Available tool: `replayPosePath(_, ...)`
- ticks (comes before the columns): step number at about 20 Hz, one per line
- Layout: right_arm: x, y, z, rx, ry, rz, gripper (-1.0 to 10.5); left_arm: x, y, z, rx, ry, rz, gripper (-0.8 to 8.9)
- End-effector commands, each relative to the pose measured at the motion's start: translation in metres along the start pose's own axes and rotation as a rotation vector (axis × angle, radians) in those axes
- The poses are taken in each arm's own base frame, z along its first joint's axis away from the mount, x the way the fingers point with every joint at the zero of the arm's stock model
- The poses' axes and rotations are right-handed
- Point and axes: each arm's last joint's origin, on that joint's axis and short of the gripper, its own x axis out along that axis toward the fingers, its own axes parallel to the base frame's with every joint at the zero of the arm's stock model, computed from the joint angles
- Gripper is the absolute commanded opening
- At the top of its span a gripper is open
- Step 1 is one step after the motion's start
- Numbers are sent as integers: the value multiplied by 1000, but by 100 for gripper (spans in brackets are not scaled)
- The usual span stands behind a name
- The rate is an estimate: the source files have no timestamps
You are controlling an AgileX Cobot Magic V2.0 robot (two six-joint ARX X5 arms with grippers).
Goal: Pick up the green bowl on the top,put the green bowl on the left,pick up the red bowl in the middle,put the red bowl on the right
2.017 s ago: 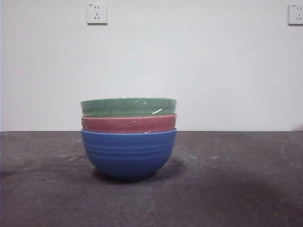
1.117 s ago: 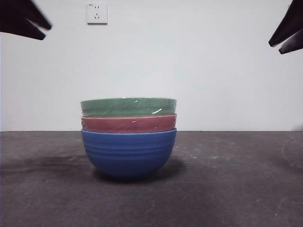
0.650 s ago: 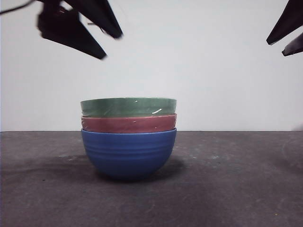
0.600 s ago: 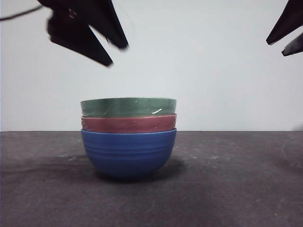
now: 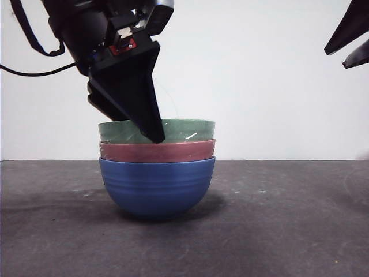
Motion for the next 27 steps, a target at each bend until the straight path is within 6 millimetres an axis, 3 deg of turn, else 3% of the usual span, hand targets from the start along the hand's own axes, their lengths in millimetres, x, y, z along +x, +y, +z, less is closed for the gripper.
replayPosePath(1,-1,1,2,-13,-6,1,190,-3,-1,5,26,-19,3,233)
replayPosePath(4,-1,1,2,-13,-7,1,190,-3,-3,5,33,-12,-1,69)
replayPosePath(10,-1,1,2,-13,-6,2,189,-2,-3,3,52,11,-13,57)
replayPosePath(12,0,1,2,-13,-6,2,189,-2,-4,3,55,10,-13,-16)
replayPosePath(16,0,1,2,-13,-6,2,189,-9,-3,10,63,-15,-3,-9)
replayPosePath(19,0,1,2,-13,-6,1,189,-31,-6,27,77,-34,0,-8)
replayPosePath(23,0,1,2,-13,-6,1,189,-81,-13,45,39,-53,46,-9)
replayPosePath(27,0,1,2,-12,-5,1,189,-134,-20,30,-86,-37,355,-9)
